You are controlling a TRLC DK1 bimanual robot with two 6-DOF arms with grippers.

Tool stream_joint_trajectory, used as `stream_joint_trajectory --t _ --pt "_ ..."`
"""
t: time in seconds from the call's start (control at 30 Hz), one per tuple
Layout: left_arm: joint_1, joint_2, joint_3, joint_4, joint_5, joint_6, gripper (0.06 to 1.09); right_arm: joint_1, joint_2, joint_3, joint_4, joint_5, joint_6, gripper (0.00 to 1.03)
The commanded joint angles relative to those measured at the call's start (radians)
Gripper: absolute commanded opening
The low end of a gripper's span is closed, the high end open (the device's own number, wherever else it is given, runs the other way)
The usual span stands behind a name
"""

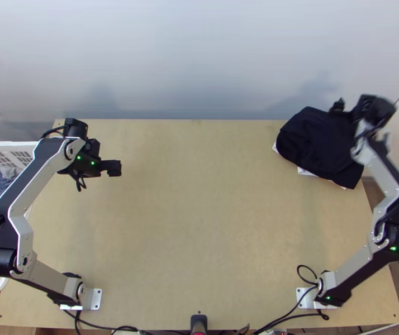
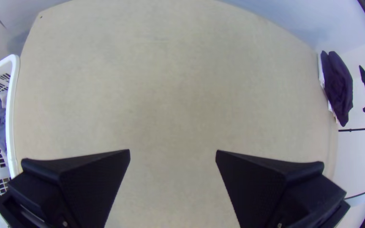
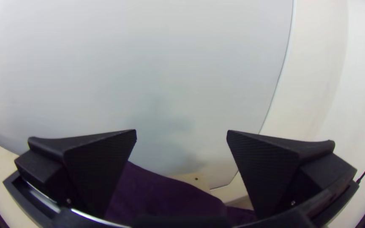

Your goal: Fold the t-shirt

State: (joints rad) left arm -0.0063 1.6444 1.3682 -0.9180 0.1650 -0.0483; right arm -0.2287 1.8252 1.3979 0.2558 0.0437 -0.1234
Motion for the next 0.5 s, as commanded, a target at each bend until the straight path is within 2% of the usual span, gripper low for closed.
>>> stream_joint_trajectory --t 0.0,0.1,0.47 --pt "0.017 -0.009 0.003 -0.005 -0.001 0.004 1.04 0.058 0.069 -0.32 0.528 0.13 -0.137 0.99" --pt "0.02 -0.011 -0.004 -0.007 -0.001 0.001 1.04 0.054 0.098 -0.378 0.583 0.137 -0.145 0.99" --pt "0.0 -0.008 0.003 -0.005 0.001 -0.018 1.04 0.057 0.197 -0.435 0.623 0.148 -0.148 0.99"
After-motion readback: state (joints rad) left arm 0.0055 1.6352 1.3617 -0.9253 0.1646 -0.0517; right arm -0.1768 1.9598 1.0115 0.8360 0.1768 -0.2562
